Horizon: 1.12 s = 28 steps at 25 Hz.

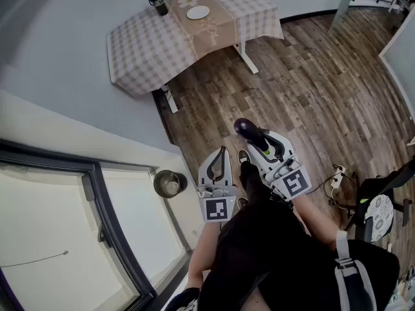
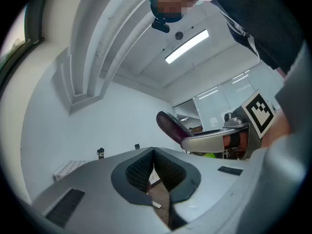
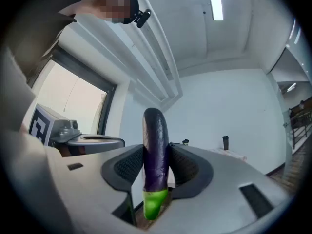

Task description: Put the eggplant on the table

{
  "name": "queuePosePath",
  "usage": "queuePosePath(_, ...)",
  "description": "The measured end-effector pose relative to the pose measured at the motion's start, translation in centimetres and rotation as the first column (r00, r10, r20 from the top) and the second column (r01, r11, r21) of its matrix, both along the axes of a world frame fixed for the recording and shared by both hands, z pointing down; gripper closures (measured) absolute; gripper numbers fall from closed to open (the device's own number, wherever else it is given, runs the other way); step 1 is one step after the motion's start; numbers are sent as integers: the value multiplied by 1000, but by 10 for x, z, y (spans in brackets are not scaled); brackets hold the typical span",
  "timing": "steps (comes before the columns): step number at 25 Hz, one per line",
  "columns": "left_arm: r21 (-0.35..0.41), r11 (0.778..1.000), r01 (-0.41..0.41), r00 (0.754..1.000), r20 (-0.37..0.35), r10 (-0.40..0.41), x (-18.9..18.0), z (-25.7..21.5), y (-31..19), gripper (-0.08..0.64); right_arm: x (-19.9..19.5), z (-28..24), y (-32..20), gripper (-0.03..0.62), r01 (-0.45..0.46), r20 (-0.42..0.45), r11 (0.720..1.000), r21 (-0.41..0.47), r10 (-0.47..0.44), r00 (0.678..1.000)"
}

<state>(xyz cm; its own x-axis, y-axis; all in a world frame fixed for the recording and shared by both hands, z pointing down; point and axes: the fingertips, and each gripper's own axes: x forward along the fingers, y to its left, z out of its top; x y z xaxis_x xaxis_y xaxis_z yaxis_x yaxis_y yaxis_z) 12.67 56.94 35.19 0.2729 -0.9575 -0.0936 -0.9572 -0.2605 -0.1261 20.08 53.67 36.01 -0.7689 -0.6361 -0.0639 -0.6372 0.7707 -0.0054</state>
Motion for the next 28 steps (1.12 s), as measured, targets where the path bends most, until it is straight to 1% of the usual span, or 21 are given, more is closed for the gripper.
queuePosePath(2, 5, 1000, 9, 1000, -11, -9, -6, -4, -14, 571, -4, -1, -16, 423, 4, 3, 1000, -1, -4, 1000)
queuePosePath(4, -1, 1000, 8, 1000, 4, -8, -13, -2, -30, 571, -10, 0, -34, 423, 8, 12, 1000, -6, -8, 1000)
queuePosePath(5, -5, 1000, 7, 1000, 10, -7, -17, -1, -40, 571, -14, 0, -45, 423, 12, 21, 1000, -9, -12, 1000)
queuePosePath(9, -1, 1000, 10, 1000, -7, -10, -36, -4, -83, 569, -30, -3, -84, 422, 45, 81, 998, -31, -43, 996)
queuePosePath(12, -15, 1000, -7, 1000, 28, 8, -44, -4, -120, 571, -38, -8, -118, 422, 53, 97, 998, -27, -51, 994)
queuePosePath(14, -12, 1000, -17, 999, 34, 17, -46, -7, -147, 571, -42, -11, -144, 422, 50, 93, 999, -14, -48, 994)
queuePosePath(16, -5, 1000, -24, 999, 36, 25, -47, -10, -176, 571, -43, -13, -172, 423, 42, 97, 999, -11, -40, 994)
queuePosePath(19, 0, 1000, -26, 1000, 12, 26, -46, -15, -218, 571, -42, -14, -212, 422, 31, 103, 999, -19, -29, 994)
queuePosePath(22, -5, 999, -31, 999, 18, 31, -40, -15, -250, 571, -37, -13, -246, 422, 32, 107, 999, -27, -28, 994)
queuePosePath(25, 7, 999, -32, 999, 15, 32, -28, -17, -268, 571, -27, -11, -271, 422, 30, 116, 999, -34, -26, 993)
queuePosePath(28, -4, 1000, -15, 1000, 21, 15, -25, -13, -276, 570, -23, -7, -285, 422, 31, 125, 999, -44, -25, 992)
